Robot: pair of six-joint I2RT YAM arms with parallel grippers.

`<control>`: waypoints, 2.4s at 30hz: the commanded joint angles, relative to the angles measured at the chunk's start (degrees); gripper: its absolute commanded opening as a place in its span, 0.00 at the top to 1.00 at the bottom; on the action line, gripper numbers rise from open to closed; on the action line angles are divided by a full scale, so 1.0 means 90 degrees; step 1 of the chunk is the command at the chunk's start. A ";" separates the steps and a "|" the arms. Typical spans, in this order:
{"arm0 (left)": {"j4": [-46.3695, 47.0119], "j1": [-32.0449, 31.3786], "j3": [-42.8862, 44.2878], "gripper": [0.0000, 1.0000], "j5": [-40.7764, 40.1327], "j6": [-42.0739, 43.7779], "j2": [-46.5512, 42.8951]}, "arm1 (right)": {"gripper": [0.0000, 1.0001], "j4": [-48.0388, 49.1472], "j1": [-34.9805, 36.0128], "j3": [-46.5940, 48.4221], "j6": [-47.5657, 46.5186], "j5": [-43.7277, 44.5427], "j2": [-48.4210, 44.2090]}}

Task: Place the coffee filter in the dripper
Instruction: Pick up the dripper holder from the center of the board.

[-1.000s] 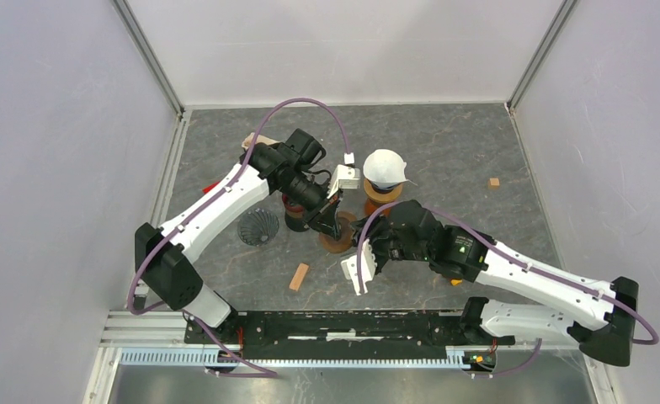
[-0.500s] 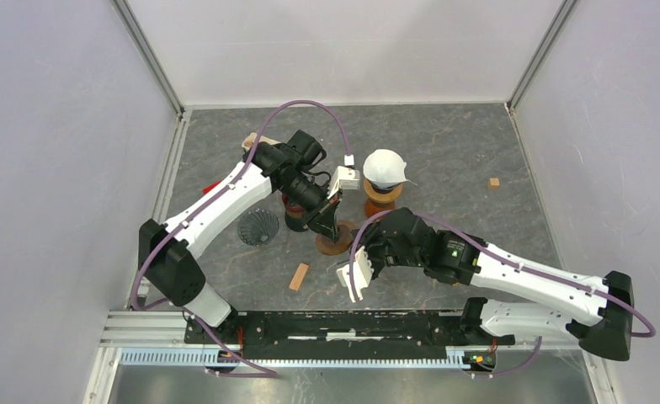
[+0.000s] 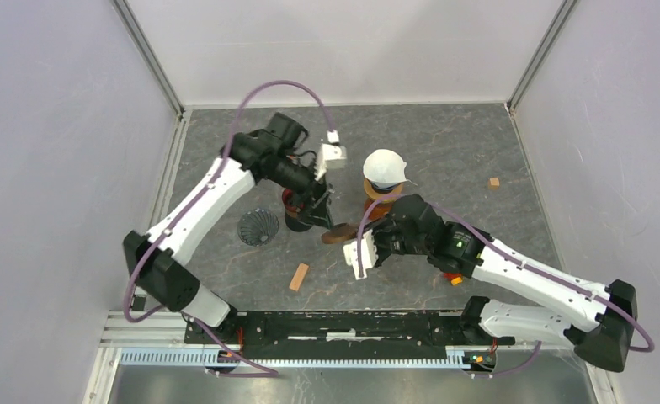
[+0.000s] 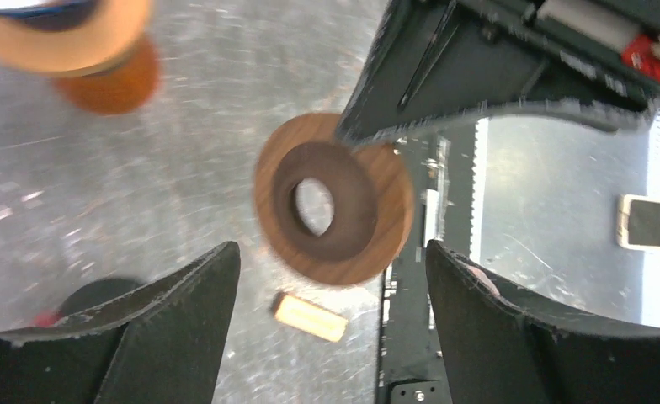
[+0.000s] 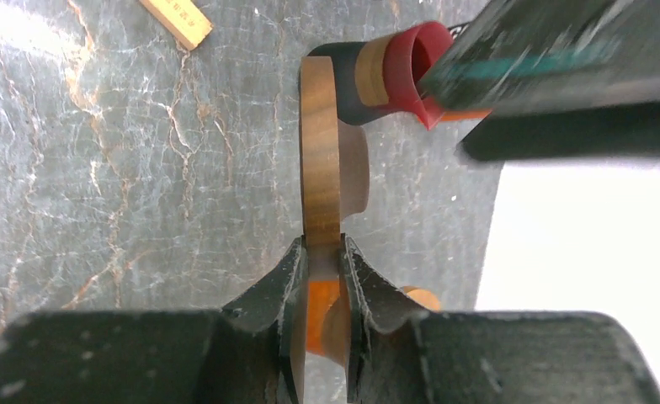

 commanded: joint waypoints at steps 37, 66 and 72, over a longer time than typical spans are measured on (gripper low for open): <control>0.1544 0.1215 -0.1890 0.56 -0.0224 -0.0757 -0.2708 | 1.00 0.3565 -0.2530 0.0228 0.6740 -0.5315 0.1256; 0.6279 0.4387 -0.4495 0.98 0.1475 -0.6811 -0.2282 | 0.21 0.2424 -0.2762 0.0188 0.5304 -0.4260 0.0559; 0.7904 0.4558 -0.5109 0.98 0.1737 -0.8297 -0.2039 | 0.21 0.2543 -0.2823 0.0092 0.5352 -0.4299 0.0541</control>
